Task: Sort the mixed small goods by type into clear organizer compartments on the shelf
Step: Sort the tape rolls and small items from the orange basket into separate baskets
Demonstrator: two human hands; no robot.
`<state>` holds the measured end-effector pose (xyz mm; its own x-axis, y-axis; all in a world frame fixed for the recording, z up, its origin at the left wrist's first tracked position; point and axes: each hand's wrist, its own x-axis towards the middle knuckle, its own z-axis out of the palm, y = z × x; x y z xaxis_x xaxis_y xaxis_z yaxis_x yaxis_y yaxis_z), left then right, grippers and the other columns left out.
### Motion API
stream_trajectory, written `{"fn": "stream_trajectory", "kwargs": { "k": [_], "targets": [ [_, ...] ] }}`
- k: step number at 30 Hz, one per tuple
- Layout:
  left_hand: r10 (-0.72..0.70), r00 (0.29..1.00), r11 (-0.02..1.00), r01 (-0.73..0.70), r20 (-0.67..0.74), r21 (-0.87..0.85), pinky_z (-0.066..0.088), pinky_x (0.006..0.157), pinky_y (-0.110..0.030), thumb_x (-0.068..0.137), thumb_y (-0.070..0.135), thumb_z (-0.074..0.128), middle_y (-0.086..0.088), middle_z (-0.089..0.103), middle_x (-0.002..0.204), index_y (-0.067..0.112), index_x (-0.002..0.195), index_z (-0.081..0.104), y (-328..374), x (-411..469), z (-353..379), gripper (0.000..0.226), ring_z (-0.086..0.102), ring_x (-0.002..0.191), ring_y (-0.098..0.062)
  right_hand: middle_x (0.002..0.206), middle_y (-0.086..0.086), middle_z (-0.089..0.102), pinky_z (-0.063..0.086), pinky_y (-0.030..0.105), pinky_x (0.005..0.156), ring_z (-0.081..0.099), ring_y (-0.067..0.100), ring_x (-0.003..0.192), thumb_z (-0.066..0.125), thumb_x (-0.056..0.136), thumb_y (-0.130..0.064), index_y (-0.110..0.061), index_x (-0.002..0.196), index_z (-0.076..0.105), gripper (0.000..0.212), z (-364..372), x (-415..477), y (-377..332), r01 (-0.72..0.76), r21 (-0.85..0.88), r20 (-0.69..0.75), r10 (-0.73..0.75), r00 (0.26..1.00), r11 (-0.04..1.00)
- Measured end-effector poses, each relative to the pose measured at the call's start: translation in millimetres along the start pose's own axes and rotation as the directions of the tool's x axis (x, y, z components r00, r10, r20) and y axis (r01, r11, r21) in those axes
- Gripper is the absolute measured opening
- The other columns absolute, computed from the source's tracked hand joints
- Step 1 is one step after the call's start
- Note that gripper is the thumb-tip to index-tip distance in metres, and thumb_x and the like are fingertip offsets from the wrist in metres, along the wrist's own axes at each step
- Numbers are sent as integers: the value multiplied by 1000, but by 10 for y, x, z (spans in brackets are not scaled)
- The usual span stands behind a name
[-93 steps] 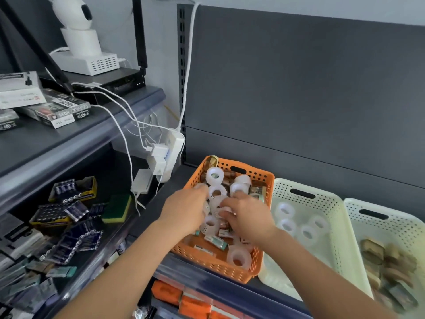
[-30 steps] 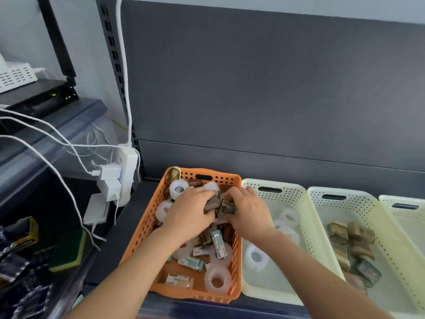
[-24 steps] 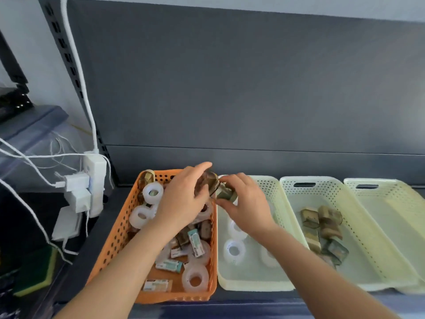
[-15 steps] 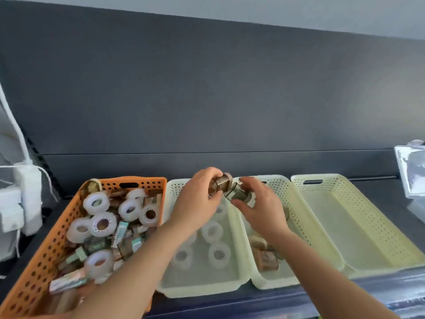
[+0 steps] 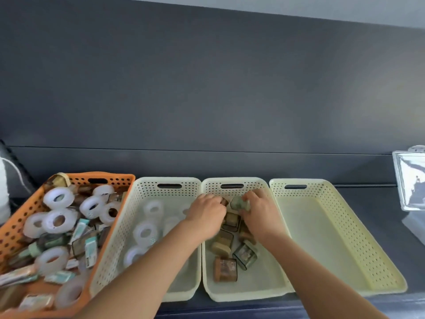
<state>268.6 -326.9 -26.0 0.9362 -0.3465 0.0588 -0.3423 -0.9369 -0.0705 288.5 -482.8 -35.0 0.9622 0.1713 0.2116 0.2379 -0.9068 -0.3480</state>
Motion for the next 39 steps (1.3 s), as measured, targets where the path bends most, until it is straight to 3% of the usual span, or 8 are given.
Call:
{"fn": "stream_trajectory", "kwargs": {
  "k": [4, 8, 17, 22, 25, 32, 37, 39],
  "targets": [
    [-8, 990, 999, 1, 138, 45, 16, 117, -40, 83, 5, 53, -8, 23, 155, 10, 123, 61, -14, -16, 70, 41, 27, 138, -26, 131, 0, 48, 43, 34, 97, 46, 22, 118, 49, 89, -15, -22, 128, 53, 39, 128, 31, 72, 95, -214, 161, -61, 985, 972],
    [-41, 983, 999, 37, 177, 24, 3, 120, -40, 85, 5, 50, -9, 6, 160, 11, 123, 59, -9, 14, 61, 40, 15, 144, -28, 136, 0, 44, 41, 35, 99, 40, 22, 125, 51, 90, -19, -23, 138, 40, 49, 181, 72, 104, 93, -175, 226, -52, 973, 980],
    [1, 1000, 994, -2, -12, -111, 18, 116, -38, 85, 3, 51, -10, 33, 150, 11, 122, 60, -80, -89, -72, 39, 26, 139, -25, 133, 1, 48, 42, 33, 98, 42, 23, 123, 44, 90, -17, -21, 132, 46, 42, 109, 98, 52, 110, -146, 178, -83, 980, 983],
    [-87, 986, 988, 67, -143, -142, 39, 97, -35, 85, 7, 49, 0, 54, 123, 14, 113, 62, -398, -390, -318, 31, 44, 120, -20, 132, 0, 52, 40, 34, 100, 44, 21, 123, 52, 91, -28, -22, 131, 51, 40, -27, 91, -278, 167, -56, 96, -161, 982, 984],
    [-176, 971, 975, 150, -162, -163, 42, 95, -37, 88, 12, 51, 4, 56, 123, 17, 118, 61, -720, -714, -456, 32, 46, 119, -18, 130, 0, 54, 41, 34, 98, 46, 22, 120, 56, 90, -29, -19, 130, 54, 41, -73, 61, -656, 263, -5, 47, -262, 964, 965],
    [-407, 910, 908, 392, -85, -147, 52, 76, -39, 89, 20, 53, 6, 57, 108, 22, 110, 62, -1524, -1648, -571, 23, 56, 103, -17, 122, -2, 58, 37, 28, 95, 50, 21, 115, 61, 88, -32, -20, 121, 62, 35, 81, -127, -1765, 501, 139, 52, -512, 858, 854],
    [-475, 871, 873, 485, 125, -60, 47, 76, -34, 89, 19, 55, 3, 59, 110, 23, 113, 62, -2015, -2176, -427, 25, 56, 99, -20, 114, 0, 62, 44, 32, 91, 51, 20, 110, 59, 87, -35, -18, 110, 66, 30, 384, -282, -2394, 619, 139, 193, -634, 749, 773],
    [-493, 846, 857, 513, 202, -53, 51, 71, -36, 88, 16, 57, 0, 60, 103, 22, 102, 64, -2125, -2322, -339, 17, 57, 89, -21, 104, 0, 63, 46, 33, 86, 51, 19, 106, 57, 87, -37, -18, 105, 67, 27, 497, -325, -2582, 645, 105, 259, -647, 717, 757]
  ]
}}
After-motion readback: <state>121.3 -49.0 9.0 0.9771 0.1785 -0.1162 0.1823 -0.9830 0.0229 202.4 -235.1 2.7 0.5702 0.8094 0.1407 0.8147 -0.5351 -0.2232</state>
